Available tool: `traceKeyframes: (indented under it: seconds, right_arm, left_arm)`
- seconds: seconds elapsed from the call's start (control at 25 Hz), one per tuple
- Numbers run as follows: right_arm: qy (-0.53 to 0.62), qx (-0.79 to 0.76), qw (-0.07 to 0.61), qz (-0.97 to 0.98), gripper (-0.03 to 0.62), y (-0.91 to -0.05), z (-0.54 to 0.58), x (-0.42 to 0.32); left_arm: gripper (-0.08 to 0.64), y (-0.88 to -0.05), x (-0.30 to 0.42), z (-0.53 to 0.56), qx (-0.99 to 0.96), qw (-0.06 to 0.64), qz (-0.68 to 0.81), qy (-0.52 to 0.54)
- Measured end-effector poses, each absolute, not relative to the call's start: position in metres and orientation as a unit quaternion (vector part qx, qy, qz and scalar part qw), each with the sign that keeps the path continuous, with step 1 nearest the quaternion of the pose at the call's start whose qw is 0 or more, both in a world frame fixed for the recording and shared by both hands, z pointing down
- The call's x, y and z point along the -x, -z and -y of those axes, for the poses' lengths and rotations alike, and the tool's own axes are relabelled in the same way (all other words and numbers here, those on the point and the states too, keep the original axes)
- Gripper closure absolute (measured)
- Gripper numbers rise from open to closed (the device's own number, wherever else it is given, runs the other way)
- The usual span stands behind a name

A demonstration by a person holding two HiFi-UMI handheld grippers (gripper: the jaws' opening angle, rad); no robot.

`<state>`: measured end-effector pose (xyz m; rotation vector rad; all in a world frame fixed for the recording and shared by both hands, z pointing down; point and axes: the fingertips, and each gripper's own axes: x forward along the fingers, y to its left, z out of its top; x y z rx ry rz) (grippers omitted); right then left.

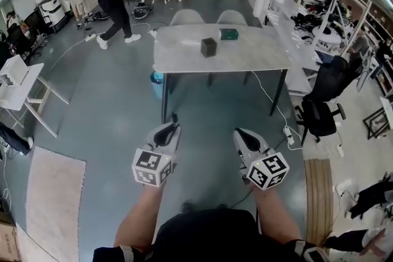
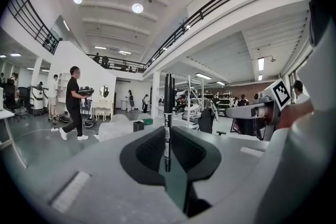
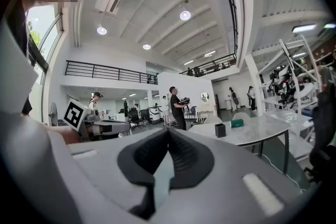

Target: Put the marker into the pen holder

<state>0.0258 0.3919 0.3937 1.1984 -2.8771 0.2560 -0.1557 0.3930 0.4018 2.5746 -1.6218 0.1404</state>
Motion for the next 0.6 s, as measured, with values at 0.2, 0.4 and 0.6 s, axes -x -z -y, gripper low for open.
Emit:
traceKeyframes:
  seconds: [0.2, 0.4, 0.6]
  right_arm:
    - [-0.072, -0.385, 0.019, 0.920, 0.589, -0.394, -0.402, 0.000]
    - [-0.071, -0.380, 0.029, 0.922, 0.574, -0.403, -0.399, 0.010]
    - [-0.067, -0.369, 0.034, 0.926, 0.568, -0.410, -0.377, 0.019]
  left_arm:
    - [0.515, -0.400, 0.172, -0.402, -0.848, 0.051, 0.527, -0.031]
    - [0.515, -0.411, 0.182, -0.402, -0.846, 0.059, 0.529, -0.025]
    - [0.515, -0.417, 0.192, -0.381, -0.838, 0.066, 0.540, -0.023]
